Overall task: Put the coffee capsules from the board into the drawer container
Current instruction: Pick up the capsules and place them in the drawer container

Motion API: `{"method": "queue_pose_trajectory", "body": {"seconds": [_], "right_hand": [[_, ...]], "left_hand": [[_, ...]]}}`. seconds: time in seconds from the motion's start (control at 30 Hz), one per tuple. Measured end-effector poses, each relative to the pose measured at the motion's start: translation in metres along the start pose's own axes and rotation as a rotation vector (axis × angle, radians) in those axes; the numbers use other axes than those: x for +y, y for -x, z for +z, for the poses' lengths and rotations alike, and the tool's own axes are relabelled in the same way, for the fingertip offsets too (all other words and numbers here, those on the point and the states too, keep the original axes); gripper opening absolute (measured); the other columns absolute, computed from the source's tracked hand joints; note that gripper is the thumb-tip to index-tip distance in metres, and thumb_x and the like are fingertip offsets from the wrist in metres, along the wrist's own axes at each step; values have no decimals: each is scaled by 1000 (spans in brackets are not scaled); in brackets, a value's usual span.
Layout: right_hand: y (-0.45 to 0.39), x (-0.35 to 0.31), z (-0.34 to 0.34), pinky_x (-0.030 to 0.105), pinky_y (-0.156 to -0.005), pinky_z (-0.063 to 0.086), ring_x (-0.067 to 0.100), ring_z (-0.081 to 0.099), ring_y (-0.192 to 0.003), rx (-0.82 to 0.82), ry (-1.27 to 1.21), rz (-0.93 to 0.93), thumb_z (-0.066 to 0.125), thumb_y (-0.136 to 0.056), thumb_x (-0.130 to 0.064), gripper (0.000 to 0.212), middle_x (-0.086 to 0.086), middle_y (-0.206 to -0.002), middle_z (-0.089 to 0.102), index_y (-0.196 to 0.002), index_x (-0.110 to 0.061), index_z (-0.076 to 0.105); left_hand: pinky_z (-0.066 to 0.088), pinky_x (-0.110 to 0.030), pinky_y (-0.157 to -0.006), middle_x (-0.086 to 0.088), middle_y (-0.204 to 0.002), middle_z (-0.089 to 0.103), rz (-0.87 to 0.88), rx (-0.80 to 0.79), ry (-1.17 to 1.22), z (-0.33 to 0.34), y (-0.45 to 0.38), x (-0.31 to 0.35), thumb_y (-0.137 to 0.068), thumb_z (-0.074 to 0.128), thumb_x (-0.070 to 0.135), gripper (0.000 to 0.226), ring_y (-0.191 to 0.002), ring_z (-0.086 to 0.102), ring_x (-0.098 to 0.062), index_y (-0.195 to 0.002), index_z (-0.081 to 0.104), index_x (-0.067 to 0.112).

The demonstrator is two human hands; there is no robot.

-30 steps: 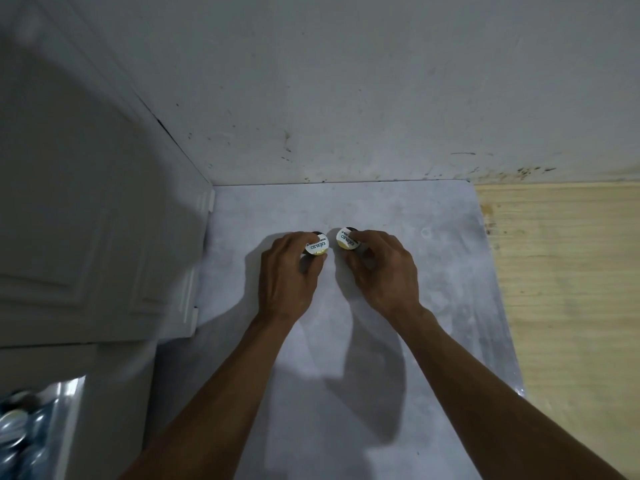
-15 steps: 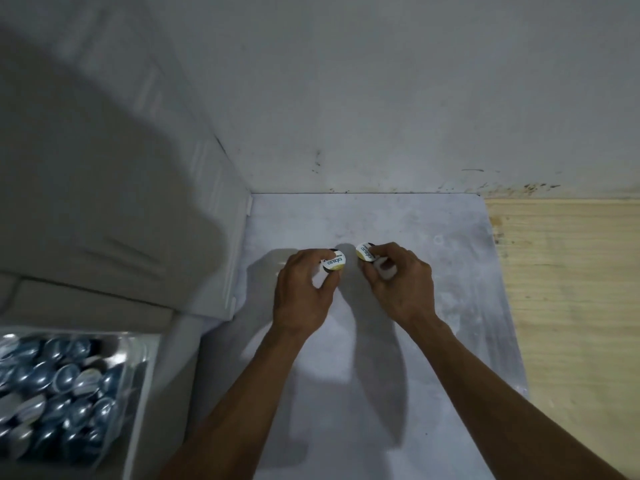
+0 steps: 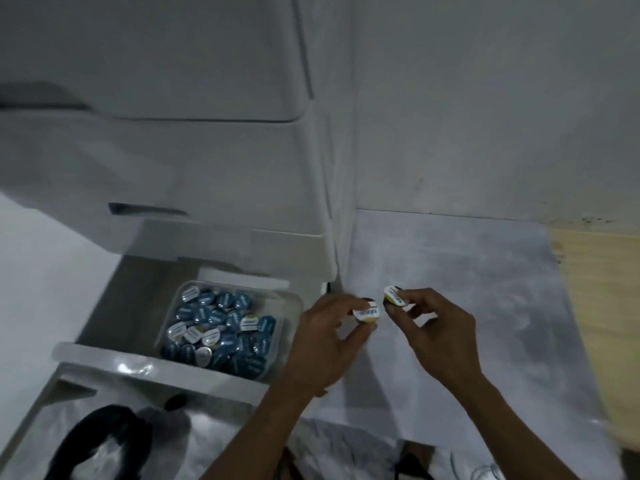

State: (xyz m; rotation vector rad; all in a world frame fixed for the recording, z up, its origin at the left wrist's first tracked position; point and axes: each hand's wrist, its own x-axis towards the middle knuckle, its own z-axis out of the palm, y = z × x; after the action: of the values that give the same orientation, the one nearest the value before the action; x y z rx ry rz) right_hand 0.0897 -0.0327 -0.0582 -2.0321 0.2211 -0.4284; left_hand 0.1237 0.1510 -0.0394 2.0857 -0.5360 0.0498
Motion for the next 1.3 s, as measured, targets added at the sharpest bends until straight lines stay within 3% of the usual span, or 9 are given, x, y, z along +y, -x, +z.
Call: {"method": "queue_pose_trajectory", "body": {"seconds": [0.23,0.4,0.5,0.67,0.83,0.97,1.17,1.3], "right_hand": [[54,-73,90,13,-48,44,8,65,-67,-36,-67,30,81,-77,-20,18,-16,-77,70,-93,-25,74],[66,-90,147,5,-61,42,-1,63,-75,-88,28,61,80,-78,-21,18,-18,-83,69,-95,-22,74],[58,-92,169,7,-63,45,-1,61,-73,-116,108,66,79,-78,-24,17,-16,-87,70,-93,-25,71],[36,-80,193,28,-64,55,4,59,-70,-172,252,120,75,-81,-29,17,-10,-93,71,-96,-30,68],[21,-67,205,19,-57,44,10,63,-79,-200,359,122,70,-85,-32,18,-8,-100,69,-102,-28,68],[13,-61,214,31,-68,56,15,65,-83,-227,413,115,68,-85,-30,18,-4,-98,69,-103,-26,65],[4,-52,224,36,-65,56,17,63,-77,-306,432,133,66,-85,-29,17,-1,-94,67,-102,-25,63],[1,-49,228,39,-67,56,21,62,-85,-373,482,105,63,-86,-29,17,2,-97,66,-103,-23,62]], "left_hand": [[53,-13,-74,14,-101,70,-94,33,-59,-136,60,-67,-78,80,16,23,-87,64,6,-99,72,21],[42,1,-64,14,-85,69,-211,36,-120,-184,59,-101,-77,80,16,18,-77,61,14,-93,72,20],[50,-11,-72,14,-87,67,-238,3,-127,-186,46,-119,-79,79,18,17,-76,62,4,-94,71,19],[54,-22,-74,4,-92,73,-146,-88,-209,-166,19,-148,-79,78,20,17,-77,63,-5,-94,72,17],[56,-37,-75,-5,-95,70,-139,-230,-287,-142,-2,-167,-81,72,18,16,-82,64,-19,-97,70,14],[54,-39,-80,-7,-103,70,-164,-304,-368,-131,-11,-177,-81,71,16,23,-92,64,-25,-104,69,16],[47,-43,-90,-7,-109,69,-180,-377,-517,-127,-18,-188,-84,68,21,27,-105,57,-29,-111,68,20],[47,-43,-91,-11,-105,69,-175,-384,-537,-128,-17,-193,-84,66,17,29,-105,56,-30,-113,69,20]]}}
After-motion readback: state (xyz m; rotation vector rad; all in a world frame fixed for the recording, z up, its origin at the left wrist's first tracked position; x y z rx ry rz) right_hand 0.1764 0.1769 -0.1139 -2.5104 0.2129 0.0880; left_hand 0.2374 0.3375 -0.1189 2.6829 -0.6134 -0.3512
